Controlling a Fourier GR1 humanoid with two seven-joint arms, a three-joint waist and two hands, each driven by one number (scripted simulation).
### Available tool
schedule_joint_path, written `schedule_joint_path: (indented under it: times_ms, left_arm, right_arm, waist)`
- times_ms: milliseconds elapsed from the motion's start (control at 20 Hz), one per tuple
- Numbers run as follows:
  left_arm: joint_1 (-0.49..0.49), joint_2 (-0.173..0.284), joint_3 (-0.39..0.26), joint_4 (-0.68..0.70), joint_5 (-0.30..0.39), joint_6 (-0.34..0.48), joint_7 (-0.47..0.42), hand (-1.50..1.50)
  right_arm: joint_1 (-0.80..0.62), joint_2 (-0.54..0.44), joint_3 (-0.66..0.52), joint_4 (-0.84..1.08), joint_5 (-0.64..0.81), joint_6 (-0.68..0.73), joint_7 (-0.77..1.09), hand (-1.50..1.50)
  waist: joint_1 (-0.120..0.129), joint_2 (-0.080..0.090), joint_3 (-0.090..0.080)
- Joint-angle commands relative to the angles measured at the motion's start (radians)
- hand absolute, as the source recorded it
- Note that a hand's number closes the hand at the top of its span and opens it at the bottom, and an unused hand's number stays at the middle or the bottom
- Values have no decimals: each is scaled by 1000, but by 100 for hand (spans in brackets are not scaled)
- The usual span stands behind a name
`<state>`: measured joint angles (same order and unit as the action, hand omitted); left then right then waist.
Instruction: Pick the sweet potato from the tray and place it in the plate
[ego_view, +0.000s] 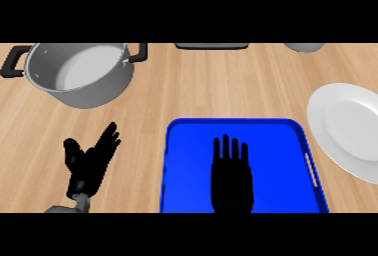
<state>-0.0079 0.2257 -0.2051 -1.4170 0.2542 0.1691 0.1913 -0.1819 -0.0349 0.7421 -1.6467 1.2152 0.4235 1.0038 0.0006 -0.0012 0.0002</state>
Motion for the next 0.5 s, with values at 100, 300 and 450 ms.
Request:
schedule_joint_path:
  times_ms: [100, 300, 450]
  left_arm:
    - [37, -30, -13, -49, -39, 14, 11, 0]
    - [-50, -4, 52, 56, -10, -57, 20, 0]
    - [-40, -41, 45, 2, -42, -2, 60, 0]
  right_arm:
    - [-15, 20, -84, 85, 40, 13, 5, -150]
    - [-22, 34, -60, 177, 14, -19, 23, -150]
    - [46, 25, -71, 115, 51, 22, -5, -150]
  waist:
    - [3, 1, 0]
    - [2, 2, 0]
    - [-1, 0, 0]
